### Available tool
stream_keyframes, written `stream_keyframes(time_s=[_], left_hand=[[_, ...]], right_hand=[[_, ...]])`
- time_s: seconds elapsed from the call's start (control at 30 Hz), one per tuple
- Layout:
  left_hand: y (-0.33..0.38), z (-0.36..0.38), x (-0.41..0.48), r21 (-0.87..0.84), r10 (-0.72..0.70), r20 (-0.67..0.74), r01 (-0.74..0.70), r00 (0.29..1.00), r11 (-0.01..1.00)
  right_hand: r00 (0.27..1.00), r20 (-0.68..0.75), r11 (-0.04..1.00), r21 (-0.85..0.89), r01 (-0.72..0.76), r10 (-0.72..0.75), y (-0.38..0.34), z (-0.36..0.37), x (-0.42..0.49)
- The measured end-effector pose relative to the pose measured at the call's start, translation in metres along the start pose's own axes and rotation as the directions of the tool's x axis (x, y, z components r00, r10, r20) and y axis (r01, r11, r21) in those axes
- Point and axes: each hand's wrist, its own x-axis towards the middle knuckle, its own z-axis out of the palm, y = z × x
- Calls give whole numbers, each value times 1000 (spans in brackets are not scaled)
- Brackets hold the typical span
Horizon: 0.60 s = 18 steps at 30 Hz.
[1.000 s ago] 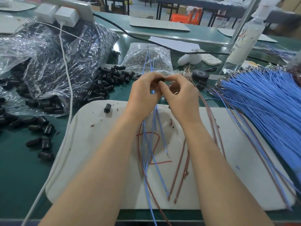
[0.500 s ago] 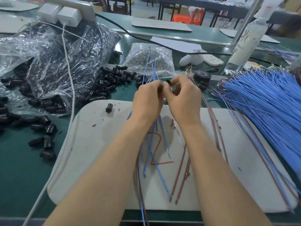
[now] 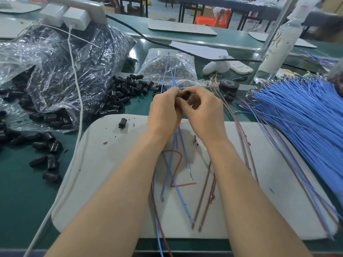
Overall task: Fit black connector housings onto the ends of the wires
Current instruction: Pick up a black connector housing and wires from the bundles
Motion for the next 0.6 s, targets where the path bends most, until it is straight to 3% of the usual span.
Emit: stream_keyframes(time_s=[0.6], left_hand=[[-1,3,1,-115,47,41,-42,998,993]], right_hand=[[994,-58,994,-64,85,-89,3,1,0]])
